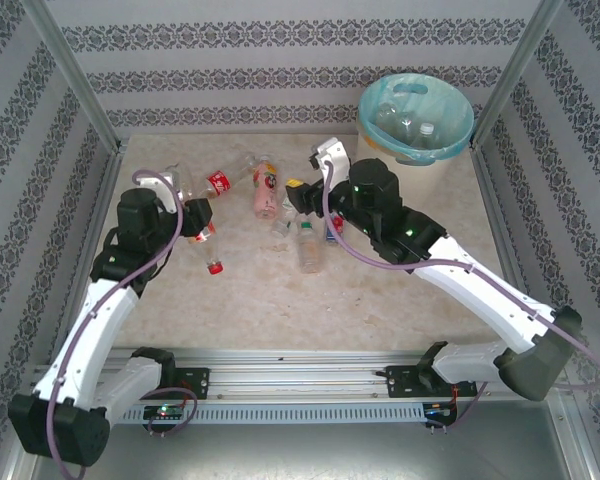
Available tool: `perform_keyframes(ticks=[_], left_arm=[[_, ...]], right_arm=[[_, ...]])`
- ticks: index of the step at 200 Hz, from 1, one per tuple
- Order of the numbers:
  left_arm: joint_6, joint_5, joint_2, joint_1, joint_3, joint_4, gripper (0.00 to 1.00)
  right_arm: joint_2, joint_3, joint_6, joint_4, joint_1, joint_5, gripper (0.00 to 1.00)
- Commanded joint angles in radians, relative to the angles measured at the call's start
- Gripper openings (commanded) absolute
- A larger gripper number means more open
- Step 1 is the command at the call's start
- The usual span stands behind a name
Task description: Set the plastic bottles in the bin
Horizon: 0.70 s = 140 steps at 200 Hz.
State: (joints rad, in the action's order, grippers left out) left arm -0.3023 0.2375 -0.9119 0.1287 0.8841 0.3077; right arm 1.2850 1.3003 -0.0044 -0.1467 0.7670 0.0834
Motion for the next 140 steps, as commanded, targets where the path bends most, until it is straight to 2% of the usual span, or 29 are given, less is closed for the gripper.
perform_keyframes(ticks=[1, 53, 83, 140], left_arm=[[0.076, 0.056, 0.068, -0.012, -0.032, -0.103, 0.53], [0.133, 0.129, 0.125, -0.010, -0.055, -0.149, 0.50], [0.135, 0.128, 0.128, -0.011, -0.065, -0.194, 0.51], [0.144, 0.274, 0.108, -0.010, -0.078, -0.342, 0.48]], right_arm=[[0.017, 0.052, -0.019, 0.067, 0.022, -0.069, 0.75], [0.022, 0.030, -0.025, 0.124, 0.054, -0.205, 0.76], [0.009, 0.037, -0.035, 0.137, 0.057, -0.292, 0.76], [-0.041, 0.002, -0.068, 0.208, 0.058, -0.443, 0.77]])
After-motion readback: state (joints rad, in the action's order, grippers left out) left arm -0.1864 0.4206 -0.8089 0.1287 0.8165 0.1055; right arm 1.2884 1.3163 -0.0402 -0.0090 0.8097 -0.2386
